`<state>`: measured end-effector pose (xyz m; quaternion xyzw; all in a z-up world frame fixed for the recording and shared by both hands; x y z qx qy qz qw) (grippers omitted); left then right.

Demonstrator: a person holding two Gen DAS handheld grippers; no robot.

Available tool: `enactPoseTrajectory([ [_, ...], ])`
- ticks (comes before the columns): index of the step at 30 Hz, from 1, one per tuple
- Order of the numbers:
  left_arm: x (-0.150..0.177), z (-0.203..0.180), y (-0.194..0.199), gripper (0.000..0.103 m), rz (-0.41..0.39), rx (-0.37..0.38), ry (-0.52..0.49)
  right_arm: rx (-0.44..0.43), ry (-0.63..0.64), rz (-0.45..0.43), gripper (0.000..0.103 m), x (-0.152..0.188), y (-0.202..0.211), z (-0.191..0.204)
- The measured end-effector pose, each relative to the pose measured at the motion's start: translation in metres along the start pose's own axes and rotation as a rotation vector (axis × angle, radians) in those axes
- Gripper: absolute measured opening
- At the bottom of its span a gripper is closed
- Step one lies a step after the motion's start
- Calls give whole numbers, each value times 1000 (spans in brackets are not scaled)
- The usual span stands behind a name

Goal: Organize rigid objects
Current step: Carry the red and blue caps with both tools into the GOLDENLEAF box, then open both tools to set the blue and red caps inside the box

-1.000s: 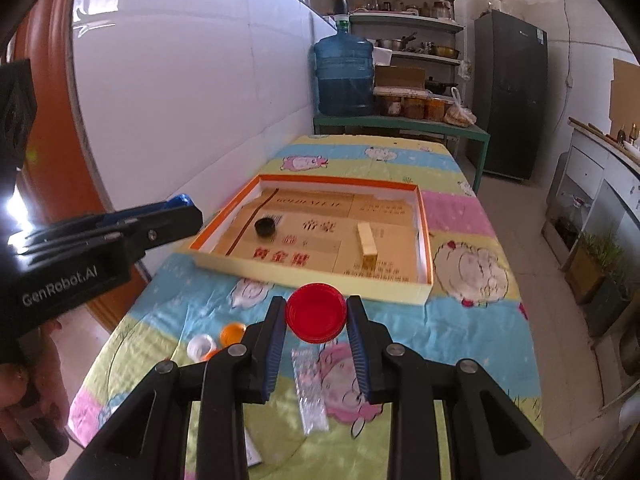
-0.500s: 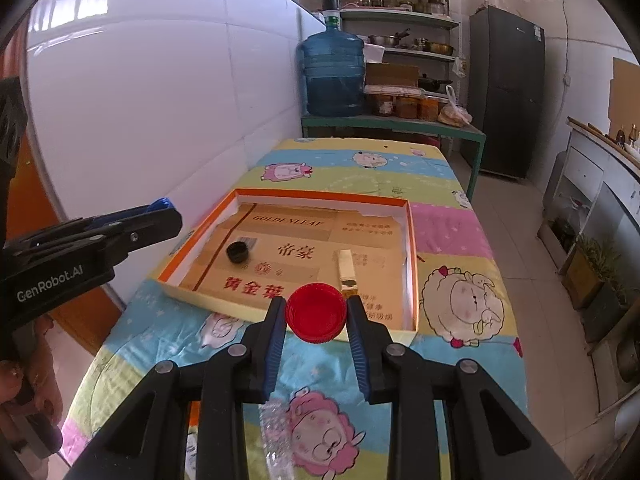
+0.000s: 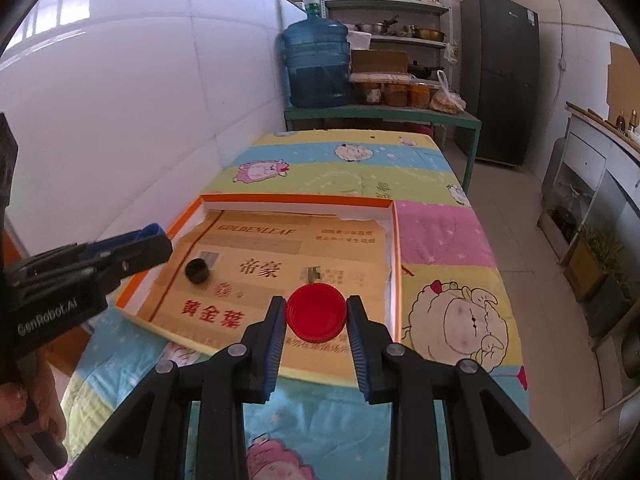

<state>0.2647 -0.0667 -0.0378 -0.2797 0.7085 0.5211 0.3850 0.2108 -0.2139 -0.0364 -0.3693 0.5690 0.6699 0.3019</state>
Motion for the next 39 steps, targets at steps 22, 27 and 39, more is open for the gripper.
enactPoseTrajectory([
  [22,39,3,-82,31,150,-34,6,0,65,110,31,10,-78,-24],
  [27,44,3,-88,31,163,-38,0,-3,71,123,31,14,-86,-24],
  [39,51,8,-98,31,191,-23,29,-11,79,144,31,21,-96,-21],
])
Point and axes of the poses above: each gripper's, at about its wrist camera, not at the fingertips, and y roughly against the way its jaws point, z to its left, x to its underside, the point moved 5 cm from there along -y, roughly the way its jaws point, and after that the axes turned 9 degrees about -z, right-handed, at the moved point
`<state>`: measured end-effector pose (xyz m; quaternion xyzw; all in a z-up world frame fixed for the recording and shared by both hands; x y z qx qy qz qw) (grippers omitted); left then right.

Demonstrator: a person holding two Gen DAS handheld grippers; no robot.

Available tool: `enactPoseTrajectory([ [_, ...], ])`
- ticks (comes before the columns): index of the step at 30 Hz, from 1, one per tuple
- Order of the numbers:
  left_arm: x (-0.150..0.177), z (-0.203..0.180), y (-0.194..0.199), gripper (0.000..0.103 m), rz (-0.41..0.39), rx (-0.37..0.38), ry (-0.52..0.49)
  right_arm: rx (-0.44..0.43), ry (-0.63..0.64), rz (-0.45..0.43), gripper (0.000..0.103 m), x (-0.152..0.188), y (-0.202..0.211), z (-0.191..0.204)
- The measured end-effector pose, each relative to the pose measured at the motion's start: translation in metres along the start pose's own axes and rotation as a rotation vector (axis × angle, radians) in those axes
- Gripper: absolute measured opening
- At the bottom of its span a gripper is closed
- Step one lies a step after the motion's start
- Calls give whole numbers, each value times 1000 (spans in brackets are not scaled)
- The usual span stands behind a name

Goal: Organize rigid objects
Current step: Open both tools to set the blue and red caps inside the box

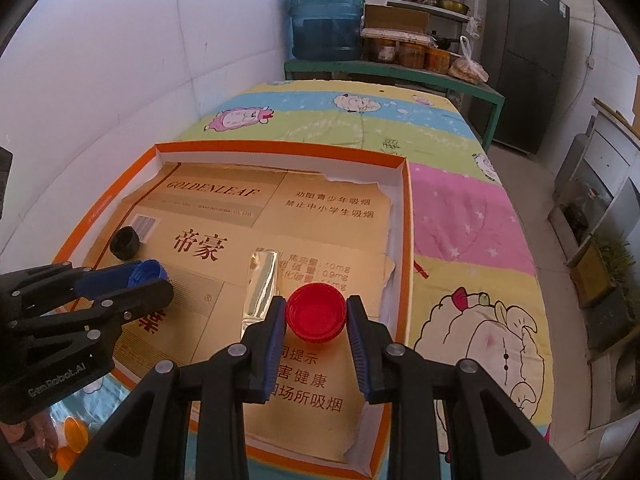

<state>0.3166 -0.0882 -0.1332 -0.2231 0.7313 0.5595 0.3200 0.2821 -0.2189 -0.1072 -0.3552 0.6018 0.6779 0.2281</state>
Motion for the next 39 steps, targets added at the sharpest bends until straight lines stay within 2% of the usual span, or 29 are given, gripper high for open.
enactPoseTrajectory([
  [7,0,1,-3,33,7,17,12,1,5,10,31,2,-5,2],
  [11,-1,3,-3,45,4,14,20,6,15,17,31,4,-7,3],
  [14,-2,5,-2,48,4,6,28,8,22,13,31,4,-6,4],
  [19,-5,4,6,48,-27,9,18,6,15,-5,31,2,-3,2],
  [23,-8,3,14,48,-42,10,18,13,13,-8,36,1,-1,1],
  [39,-8,10,49,48,-96,-14,26,8,-27,-39,37,0,25,3],
])
Point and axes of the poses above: each gripper's, at about its wrist camera, not at the fingertips, and y roughly against the way its jaws point, z to its left, x to its underside, the point moved 5 cm from there along -y, roughly the way its jaws point, and after that the axes turned 9 degrees about -z, right-handed, at the moved point
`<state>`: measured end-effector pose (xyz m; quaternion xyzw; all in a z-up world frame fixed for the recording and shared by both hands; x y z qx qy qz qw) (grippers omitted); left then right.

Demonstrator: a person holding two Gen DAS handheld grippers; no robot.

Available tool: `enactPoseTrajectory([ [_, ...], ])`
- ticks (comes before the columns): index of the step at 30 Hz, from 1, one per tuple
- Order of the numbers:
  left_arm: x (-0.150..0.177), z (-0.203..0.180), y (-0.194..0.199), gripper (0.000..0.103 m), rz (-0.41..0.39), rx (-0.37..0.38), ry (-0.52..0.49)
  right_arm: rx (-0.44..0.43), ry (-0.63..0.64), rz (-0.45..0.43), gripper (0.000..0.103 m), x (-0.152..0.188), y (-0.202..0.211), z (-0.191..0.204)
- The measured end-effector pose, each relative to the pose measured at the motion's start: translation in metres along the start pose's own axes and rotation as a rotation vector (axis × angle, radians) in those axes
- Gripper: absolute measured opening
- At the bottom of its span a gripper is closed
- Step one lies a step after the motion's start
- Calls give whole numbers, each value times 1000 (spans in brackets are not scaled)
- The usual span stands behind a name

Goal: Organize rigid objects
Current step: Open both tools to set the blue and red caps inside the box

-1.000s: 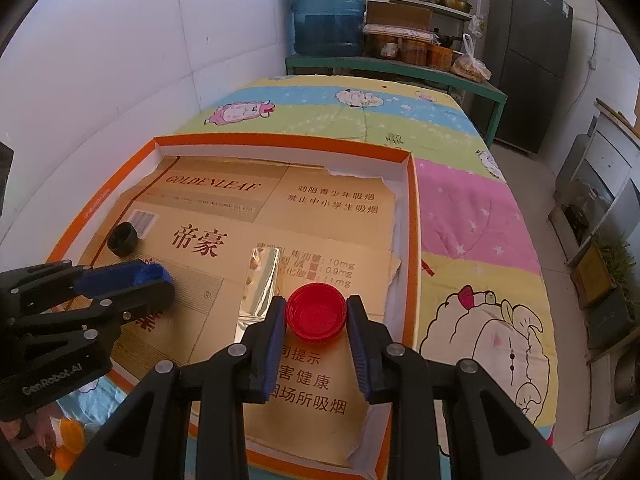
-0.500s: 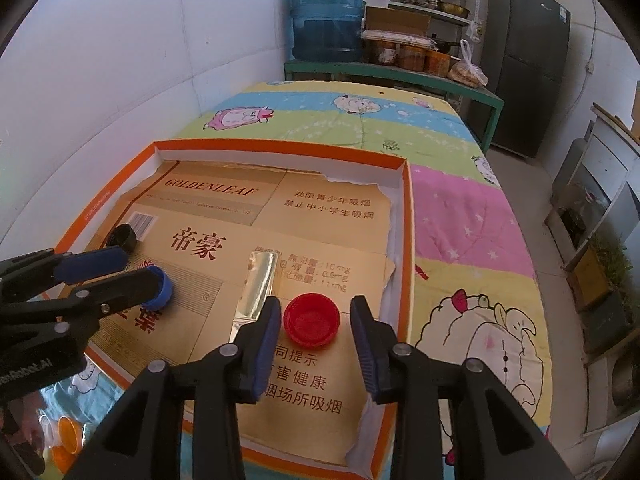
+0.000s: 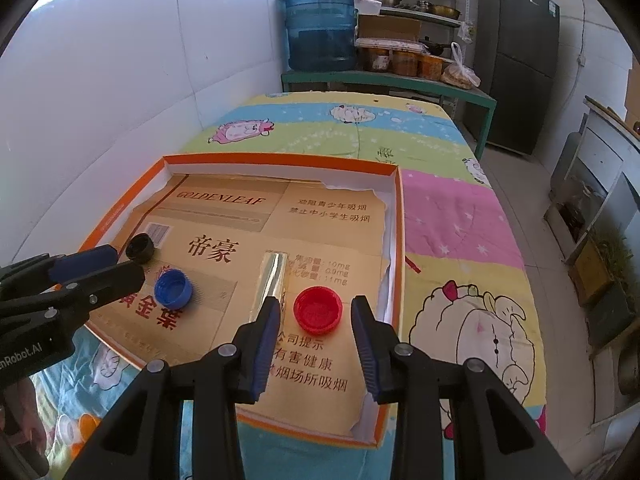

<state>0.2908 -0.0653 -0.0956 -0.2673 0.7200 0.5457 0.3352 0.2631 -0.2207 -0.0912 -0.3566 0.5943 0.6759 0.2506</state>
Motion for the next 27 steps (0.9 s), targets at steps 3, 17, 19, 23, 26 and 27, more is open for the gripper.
enactPoseTrajectory([
  [3,0,2,8,48,-7,-5,0,2,-2,-4,37,0,6,2],
  [17,10,5,50,48,-32,-4,3,8,-13,-29,37,5,48,16],
  [19,11,6,57,48,-37,-2,6,10,-12,-33,37,6,55,19],
  [23,16,7,73,48,-48,0,12,15,-7,-40,37,8,70,25],
  [26,18,7,85,48,-57,1,12,17,-5,-49,37,9,80,29],
  [27,19,7,89,48,-61,1,11,17,-4,-52,37,9,84,31],
])
Point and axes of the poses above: each gripper's, at about its wrist camera, not at the fingertips, and y roughly against the way its jaws point, z to its left, x to its underside, the point moved 5 cm from there along -y, roughly the way its jaws point, and after that the axes turned 9 degrees about -z, right-handed, at the moved point
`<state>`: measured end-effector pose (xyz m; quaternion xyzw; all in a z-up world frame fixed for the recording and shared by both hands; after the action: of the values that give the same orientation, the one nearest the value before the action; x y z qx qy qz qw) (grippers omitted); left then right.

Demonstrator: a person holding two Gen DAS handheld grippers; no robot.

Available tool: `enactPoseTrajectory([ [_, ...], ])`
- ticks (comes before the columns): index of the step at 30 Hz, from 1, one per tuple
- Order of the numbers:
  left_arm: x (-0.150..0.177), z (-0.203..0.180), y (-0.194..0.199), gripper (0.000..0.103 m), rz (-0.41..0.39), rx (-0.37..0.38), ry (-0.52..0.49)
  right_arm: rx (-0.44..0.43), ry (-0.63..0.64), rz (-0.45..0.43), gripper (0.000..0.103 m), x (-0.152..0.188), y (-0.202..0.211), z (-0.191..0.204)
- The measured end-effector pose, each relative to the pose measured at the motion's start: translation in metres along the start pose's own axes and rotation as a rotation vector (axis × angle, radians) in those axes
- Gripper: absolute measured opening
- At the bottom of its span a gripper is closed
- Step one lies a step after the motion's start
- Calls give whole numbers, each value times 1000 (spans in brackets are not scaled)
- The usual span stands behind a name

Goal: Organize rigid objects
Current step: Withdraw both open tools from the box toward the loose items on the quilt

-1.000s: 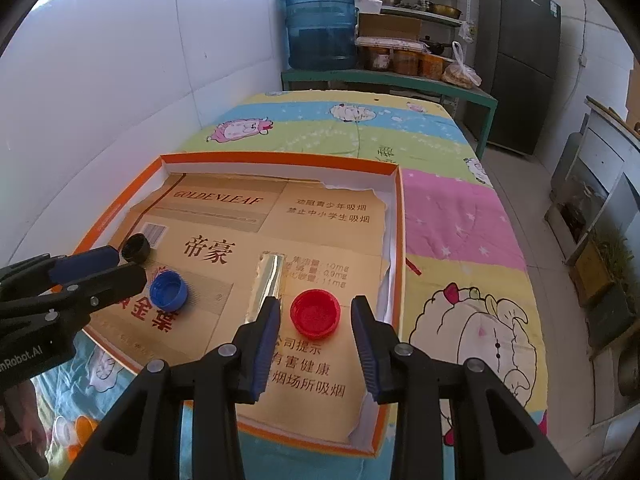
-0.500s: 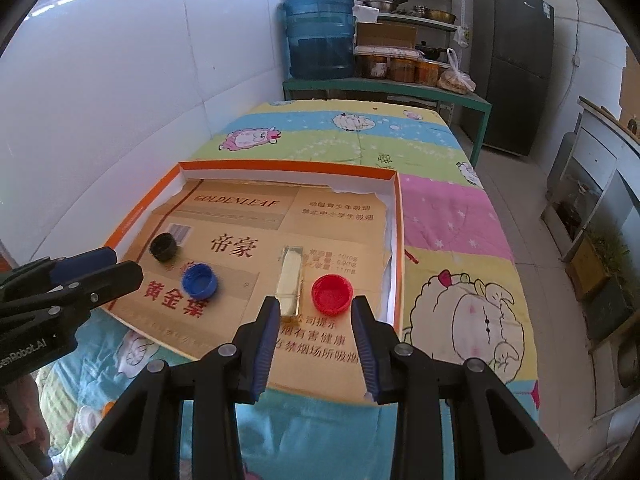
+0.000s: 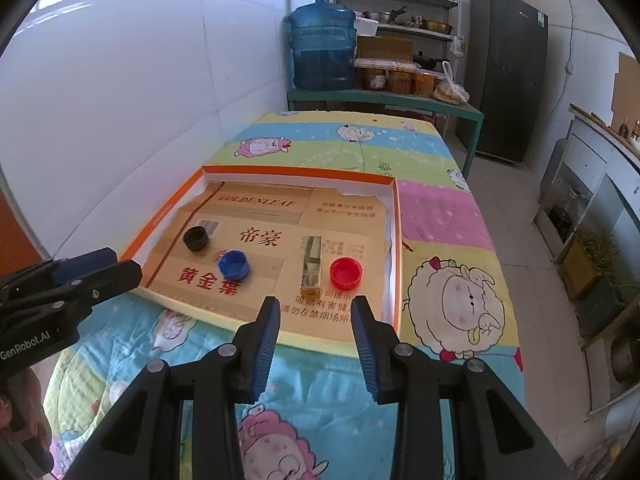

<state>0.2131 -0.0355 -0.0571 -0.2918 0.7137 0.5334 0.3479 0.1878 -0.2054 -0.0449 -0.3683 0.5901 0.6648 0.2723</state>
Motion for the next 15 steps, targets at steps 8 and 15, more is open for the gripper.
enactPoseTrajectory([
  [8,3,0,34,48,-28,10,0,9,14,-23,37,3,34,12],
  [15,13,5,63,48,-47,10,8,-5,22,-35,37,14,58,29],
])
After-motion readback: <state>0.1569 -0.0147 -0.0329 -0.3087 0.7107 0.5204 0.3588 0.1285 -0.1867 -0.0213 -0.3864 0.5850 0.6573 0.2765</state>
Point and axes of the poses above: each gripper's, at about its wrist camera, not at the fingertips, and y roughly against the way its jaws point, z to its left, x to its underside, the point moved 5 cm from there along -y, roughly the way its jaws point, and after that the axes turned 9 degrees about -z, right-handed, at the moved point
